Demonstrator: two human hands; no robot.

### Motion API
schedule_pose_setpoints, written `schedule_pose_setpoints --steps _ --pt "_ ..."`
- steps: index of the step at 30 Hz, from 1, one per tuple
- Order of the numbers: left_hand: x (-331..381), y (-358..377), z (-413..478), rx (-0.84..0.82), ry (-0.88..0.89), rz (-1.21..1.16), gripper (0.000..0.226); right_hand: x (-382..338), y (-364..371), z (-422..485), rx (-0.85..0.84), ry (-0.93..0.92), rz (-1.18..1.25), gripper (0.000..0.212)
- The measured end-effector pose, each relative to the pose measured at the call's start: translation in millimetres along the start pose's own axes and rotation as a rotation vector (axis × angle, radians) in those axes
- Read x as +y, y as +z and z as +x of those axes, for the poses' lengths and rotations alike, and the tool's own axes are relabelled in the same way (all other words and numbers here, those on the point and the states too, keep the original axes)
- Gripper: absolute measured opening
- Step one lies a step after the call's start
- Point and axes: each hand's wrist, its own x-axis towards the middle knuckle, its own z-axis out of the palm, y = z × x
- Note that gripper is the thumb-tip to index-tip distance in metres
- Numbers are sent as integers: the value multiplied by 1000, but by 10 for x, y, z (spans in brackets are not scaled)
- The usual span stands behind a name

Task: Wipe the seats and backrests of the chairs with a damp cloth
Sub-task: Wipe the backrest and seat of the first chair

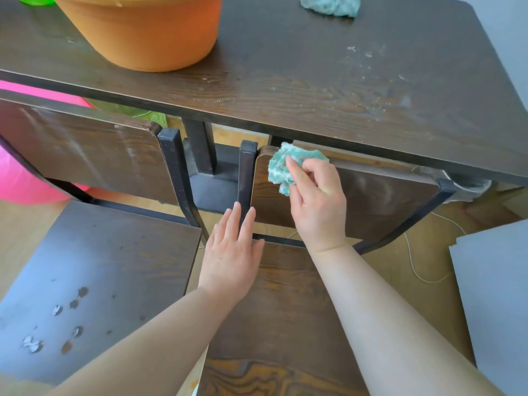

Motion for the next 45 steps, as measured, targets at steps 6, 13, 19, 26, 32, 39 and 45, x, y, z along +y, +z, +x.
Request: schedule_pose_setpoints --steps 6,13,19,26,32,39,45 --pt "-49 97 -64 -9 -23 -20 60 67 143 -221 -140 42 31 33" --pt "-163 184 -125 10 65 163 60 119 443 -654 -308 243 88 21" --pt "-229 249 -260 -30 149 366 63 194 675 -982 -438 254 27 17" --pt "-95 286 -351 -35 146 419 64 238 612 -1209 -547 192 -51 12" --pt "73 251 -372 -22 148 450 65 217 -69 -1322 -402 278 185 29" --pt "285 190 -222 60 165 385 64 283 -797 -343 37 51 92 41" --pt "418 222 -163 109 144 362 64 458 -598 -65 -6 47 15 35"
